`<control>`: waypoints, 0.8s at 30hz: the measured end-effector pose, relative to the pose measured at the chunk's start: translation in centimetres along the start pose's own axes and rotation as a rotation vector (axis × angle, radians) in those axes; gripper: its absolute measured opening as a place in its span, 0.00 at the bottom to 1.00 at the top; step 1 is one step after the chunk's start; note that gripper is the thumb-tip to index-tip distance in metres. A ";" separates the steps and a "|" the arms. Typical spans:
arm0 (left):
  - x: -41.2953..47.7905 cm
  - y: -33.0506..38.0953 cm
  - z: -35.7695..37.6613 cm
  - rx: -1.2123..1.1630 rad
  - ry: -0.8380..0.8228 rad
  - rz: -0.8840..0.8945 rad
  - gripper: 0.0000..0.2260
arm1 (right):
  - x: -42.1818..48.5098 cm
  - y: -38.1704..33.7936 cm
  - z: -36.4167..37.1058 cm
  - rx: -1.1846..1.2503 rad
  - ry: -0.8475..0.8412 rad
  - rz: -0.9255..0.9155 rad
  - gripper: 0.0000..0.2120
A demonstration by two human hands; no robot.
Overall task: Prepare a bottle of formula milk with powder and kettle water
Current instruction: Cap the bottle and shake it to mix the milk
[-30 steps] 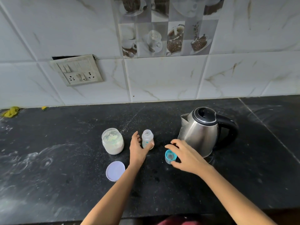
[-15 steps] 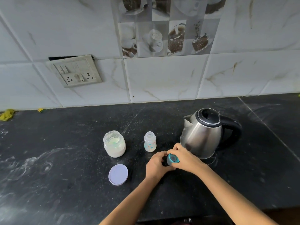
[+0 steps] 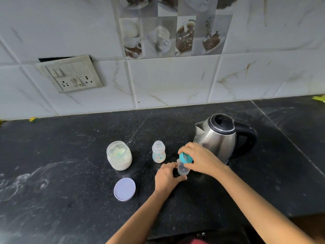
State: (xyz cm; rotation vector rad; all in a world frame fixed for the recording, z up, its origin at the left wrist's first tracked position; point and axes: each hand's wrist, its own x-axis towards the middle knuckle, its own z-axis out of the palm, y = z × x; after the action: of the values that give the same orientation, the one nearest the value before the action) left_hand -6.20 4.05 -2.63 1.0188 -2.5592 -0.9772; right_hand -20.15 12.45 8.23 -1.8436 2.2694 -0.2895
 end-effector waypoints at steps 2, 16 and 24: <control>-0.3 -0.1 -0.4 -0.066 -0.024 -0.010 0.33 | 0.3 -0.1 -1.1 0.168 0.082 0.042 0.21; 1.3 -3.6 -4.6 -0.441 0.307 -0.161 0.38 | 7.9 -2.5 3.7 0.987 0.221 0.168 0.18; 4.1 -4.0 -6.0 -0.471 0.151 -0.122 0.27 | 8.9 -1.3 5.2 0.851 -0.012 0.139 0.21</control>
State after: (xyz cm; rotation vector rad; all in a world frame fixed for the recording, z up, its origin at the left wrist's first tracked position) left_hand -4.58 -3.85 -0.86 1.0643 -2.0232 -1.3885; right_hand -19.28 3.35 3.24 -1.2222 1.8016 -1.0193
